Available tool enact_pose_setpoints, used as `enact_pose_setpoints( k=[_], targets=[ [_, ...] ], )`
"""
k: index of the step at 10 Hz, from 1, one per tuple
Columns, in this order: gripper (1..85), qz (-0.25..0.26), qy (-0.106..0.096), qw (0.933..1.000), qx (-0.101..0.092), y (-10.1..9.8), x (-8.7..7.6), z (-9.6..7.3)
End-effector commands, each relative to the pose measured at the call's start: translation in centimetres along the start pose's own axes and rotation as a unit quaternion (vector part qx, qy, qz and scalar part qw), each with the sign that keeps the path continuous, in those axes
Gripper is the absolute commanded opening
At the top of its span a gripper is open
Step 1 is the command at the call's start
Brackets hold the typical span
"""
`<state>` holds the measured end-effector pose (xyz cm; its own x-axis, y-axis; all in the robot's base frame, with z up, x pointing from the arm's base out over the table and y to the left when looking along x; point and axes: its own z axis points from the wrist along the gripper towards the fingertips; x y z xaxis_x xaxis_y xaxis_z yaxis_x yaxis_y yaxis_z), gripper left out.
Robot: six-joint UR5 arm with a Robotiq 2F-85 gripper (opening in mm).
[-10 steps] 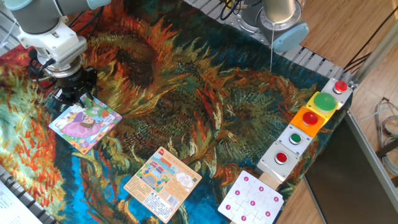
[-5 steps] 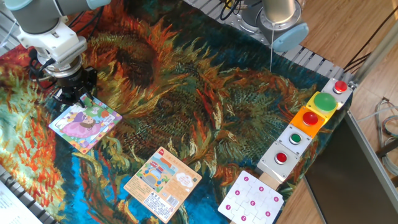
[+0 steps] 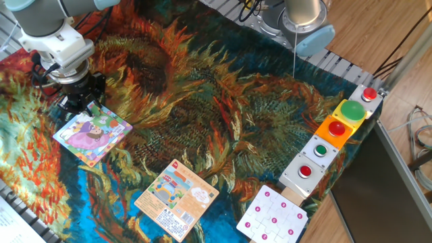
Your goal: Assemble one piece of a puzzle
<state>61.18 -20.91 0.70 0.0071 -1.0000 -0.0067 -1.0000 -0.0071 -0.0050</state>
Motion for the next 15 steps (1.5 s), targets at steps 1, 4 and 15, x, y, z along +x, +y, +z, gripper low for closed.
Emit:
enact_pose_setpoints(
  k=[1, 4, 15],
  targets=[
    [25.3, 0.005, -0.006, 1.0000, 0.001, -0.03, -0.14, -0.13],
    [28.7, 0.006, -0.009, 0.9999, 0.000, -0.01, -0.27, -0.11],
    [39.0, 0.005, -0.008, 1.0000, -0.002, 0.01, -0.19, -0.04]
  ],
)
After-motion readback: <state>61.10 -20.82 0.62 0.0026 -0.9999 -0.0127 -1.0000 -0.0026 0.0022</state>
